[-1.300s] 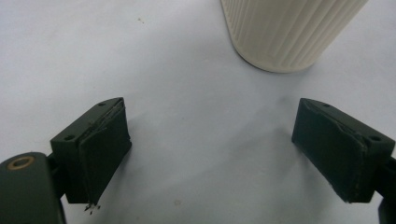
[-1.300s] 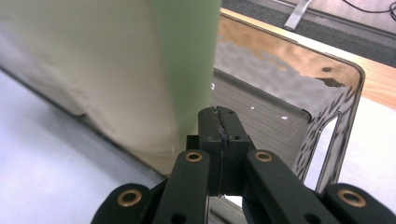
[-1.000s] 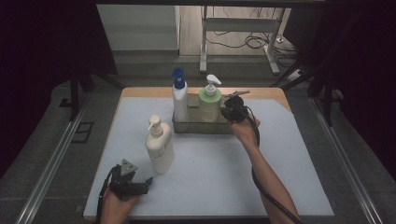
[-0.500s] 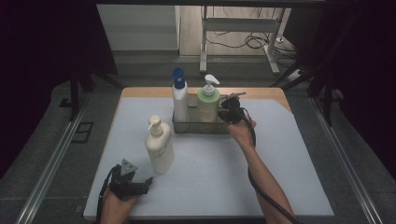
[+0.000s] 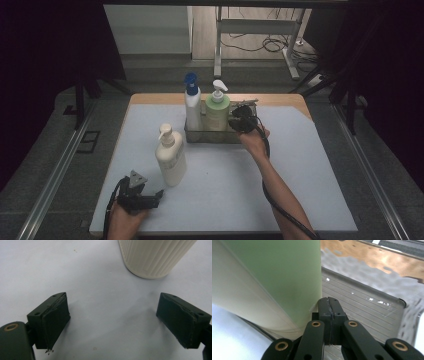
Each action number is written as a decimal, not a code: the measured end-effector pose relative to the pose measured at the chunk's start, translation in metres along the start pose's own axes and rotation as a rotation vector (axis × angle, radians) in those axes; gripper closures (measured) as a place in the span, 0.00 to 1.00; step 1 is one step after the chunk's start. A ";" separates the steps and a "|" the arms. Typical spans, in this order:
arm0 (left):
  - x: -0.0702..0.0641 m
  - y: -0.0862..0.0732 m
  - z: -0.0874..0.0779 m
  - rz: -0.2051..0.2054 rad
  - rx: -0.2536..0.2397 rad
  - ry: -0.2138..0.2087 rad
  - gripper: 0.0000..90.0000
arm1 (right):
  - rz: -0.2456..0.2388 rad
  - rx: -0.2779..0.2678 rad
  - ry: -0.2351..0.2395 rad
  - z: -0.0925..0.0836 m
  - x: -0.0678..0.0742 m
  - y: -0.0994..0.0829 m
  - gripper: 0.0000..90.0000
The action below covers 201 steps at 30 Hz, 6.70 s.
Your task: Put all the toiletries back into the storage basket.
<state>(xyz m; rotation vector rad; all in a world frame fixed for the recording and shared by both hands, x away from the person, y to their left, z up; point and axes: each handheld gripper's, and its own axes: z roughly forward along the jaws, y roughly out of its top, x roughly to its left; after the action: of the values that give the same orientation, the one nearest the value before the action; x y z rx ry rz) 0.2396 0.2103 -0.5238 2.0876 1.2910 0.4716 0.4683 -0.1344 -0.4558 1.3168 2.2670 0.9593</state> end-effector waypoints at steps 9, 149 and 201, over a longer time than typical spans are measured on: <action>0.000 0.000 0.000 0.000 0.000 0.000 0.12 | -0.026 0.000 0.010 0.002 0.011 0.001 0.99; 0.011 0.010 -0.001 -0.012 0.004 -0.017 0.37 | -0.156 0.023 0.105 -0.104 -0.019 -0.199 0.00; -0.019 0.050 0.036 0.030 0.004 -0.196 0.99 | -0.153 0.027 0.105 -0.103 -0.018 -0.198 0.00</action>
<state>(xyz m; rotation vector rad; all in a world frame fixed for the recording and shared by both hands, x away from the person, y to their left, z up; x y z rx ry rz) 0.2853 0.1662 -0.5162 2.1011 1.1487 0.2695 0.2924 -0.2567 -0.5225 1.1085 2.4268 0.9683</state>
